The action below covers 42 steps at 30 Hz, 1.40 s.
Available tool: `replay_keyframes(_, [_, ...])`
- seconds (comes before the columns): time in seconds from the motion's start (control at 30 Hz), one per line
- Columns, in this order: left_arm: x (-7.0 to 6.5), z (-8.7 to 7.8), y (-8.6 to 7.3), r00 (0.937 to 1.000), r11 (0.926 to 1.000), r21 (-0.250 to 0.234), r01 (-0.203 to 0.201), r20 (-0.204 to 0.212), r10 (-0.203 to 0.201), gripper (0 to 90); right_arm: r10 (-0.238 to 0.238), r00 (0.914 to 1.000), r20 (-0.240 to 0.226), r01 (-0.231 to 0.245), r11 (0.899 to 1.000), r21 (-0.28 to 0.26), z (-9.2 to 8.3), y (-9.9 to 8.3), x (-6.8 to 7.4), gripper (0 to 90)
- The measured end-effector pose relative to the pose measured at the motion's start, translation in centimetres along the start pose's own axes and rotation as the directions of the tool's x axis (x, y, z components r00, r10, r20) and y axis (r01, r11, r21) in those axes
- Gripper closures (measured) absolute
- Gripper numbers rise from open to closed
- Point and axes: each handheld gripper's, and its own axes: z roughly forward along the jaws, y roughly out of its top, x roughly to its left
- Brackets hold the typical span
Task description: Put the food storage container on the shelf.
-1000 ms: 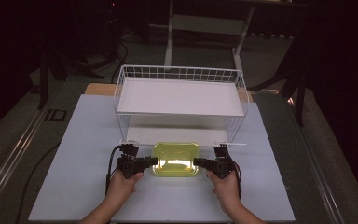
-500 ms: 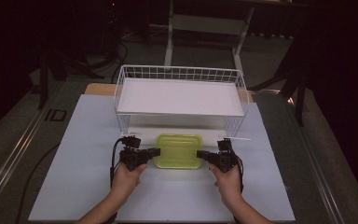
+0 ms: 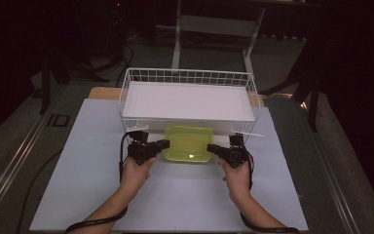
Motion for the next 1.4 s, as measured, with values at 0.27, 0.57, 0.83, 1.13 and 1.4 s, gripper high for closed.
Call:
replay_keyframes(0.27, [1.1,1.2,-0.2,0.9999,0.9998,0.007,0.017,0.000,-0.017,80.0,0.021,0.9996,0.020,-0.022,1.000,0.016,1.6,0.2,-0.9,79.1])
replay_keyframes(0.57, [2.2,2.2,-0.1,0.9993,0.9993,0.001,0.037,0.008,-0.037,79.9,0.035,0.9986,0.039,-0.035,0.999,0.010,2.6,0.6,-1.4,78.7])
replay_keyframes(0.83, [3.1,2.6,-0.2,0.9980,0.9983,-0.022,0.055,0.034,-0.054,78.7,0.039,0.9987,0.032,-0.038,0.999,-0.018,3.1,1.0,-1.5,78.7])
replay_keyframes(1.13, [3.0,3.3,-0.4,0.9998,0.9992,-0.036,0.017,-0.011,-0.017,69.6,0.003,0.9980,0.064,-0.001,1.000,-0.026,3.6,1.1,-1.6,73.4])
replay_keyframes(1.4, [3.3,3.6,-0.3,0.9992,0.9989,-0.044,0.014,-0.037,-0.015,59.1,0.008,0.9972,0.074,-0.005,0.999,-0.041,4.1,1.2,-1.8,68.8])
